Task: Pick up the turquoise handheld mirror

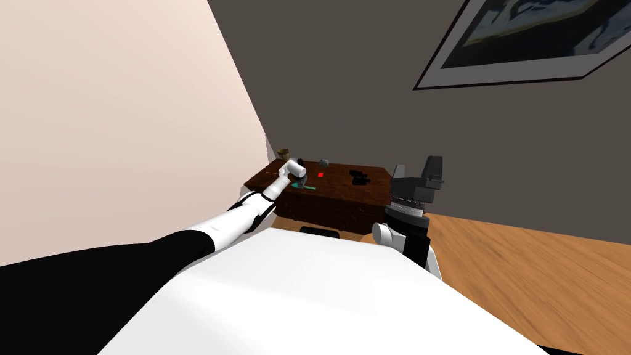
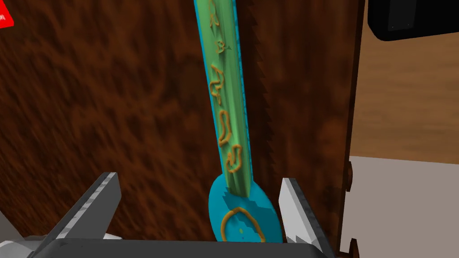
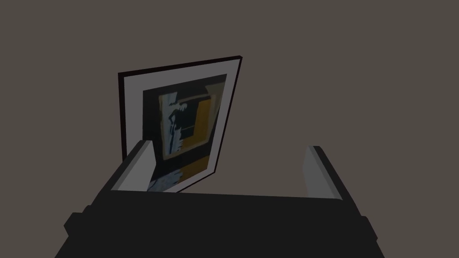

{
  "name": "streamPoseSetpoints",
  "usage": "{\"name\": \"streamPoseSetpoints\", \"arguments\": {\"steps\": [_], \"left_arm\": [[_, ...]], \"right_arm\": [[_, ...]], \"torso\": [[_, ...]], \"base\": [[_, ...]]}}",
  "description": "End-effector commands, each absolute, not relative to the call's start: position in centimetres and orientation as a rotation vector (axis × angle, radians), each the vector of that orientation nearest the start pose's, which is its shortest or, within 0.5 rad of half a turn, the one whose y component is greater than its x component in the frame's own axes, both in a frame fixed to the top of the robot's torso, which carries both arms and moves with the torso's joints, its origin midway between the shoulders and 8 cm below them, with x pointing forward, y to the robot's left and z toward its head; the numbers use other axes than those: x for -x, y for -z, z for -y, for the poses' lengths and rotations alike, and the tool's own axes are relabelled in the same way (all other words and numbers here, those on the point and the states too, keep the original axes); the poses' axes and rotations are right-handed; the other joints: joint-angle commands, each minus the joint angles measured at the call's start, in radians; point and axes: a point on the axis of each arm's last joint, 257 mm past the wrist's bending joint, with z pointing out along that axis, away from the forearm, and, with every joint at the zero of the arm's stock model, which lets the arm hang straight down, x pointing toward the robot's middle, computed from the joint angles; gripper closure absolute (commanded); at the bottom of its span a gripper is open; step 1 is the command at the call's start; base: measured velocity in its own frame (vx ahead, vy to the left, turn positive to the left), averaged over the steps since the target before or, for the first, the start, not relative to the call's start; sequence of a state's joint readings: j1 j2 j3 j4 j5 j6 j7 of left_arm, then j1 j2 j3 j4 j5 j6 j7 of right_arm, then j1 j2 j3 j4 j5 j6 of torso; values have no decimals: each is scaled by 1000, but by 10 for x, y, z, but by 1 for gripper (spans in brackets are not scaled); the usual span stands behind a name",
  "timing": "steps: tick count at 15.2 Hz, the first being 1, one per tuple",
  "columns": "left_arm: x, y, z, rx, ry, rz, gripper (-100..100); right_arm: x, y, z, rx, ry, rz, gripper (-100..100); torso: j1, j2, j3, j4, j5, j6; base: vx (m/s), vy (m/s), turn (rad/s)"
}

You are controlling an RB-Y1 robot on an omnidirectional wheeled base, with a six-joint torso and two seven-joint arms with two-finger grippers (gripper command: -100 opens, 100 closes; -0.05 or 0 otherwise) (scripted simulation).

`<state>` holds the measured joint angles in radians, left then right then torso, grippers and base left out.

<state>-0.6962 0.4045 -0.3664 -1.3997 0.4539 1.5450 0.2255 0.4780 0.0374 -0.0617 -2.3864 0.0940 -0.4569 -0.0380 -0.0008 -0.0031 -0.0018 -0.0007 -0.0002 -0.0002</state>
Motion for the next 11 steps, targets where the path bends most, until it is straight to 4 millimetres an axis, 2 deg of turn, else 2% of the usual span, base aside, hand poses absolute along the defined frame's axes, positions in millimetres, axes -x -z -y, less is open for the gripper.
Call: {"name": "streamPoseSetpoints", "arguments": {"steps": [1, 11], "left_arm": [[-513, 290, -186, 1730, 251, -2265, -100], [-477, 300, -201, 1803, -25, -2339, -100]], "right_arm": [[-327, -70, 286, -569, -1234, -566, 0], [-327, -70, 286, -569, -1234, -566, 0]], "torso": [[0, 0, 0, 0, 0, 0], [0, 0, 0, 0, 0, 0]], "base": [[48, -7, -4], [39, -3, -1]]}}
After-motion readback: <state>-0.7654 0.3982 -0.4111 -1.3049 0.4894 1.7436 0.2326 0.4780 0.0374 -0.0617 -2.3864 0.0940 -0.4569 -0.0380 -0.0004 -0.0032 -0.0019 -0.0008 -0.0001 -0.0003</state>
